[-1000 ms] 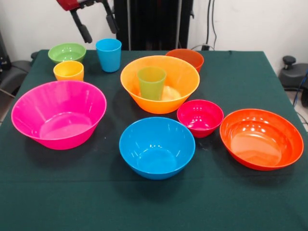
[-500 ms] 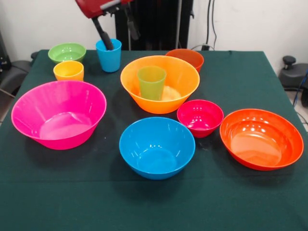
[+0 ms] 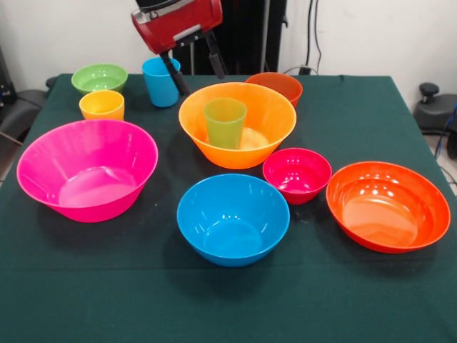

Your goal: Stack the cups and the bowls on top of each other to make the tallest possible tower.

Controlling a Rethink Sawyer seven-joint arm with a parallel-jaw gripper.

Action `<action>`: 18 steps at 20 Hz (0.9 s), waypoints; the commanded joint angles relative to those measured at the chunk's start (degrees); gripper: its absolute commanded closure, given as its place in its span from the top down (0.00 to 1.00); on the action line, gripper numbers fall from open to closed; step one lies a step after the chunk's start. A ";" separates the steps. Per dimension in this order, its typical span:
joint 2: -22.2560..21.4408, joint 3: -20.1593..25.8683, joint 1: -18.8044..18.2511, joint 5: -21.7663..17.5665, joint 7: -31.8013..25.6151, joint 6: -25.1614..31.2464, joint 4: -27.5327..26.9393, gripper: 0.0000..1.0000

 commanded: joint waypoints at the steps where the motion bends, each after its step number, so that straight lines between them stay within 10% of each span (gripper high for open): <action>1: -2.10 1.51 -0.81 -3.81 -17.57 9.11 -4.82 1.00; 10: -15.51 -1.87 5.16 0.89 -1.59 14.50 -5.04 1.00; 18: -0.68 -4.41 7.47 -2.71 -14.24 24.22 -25.78 1.00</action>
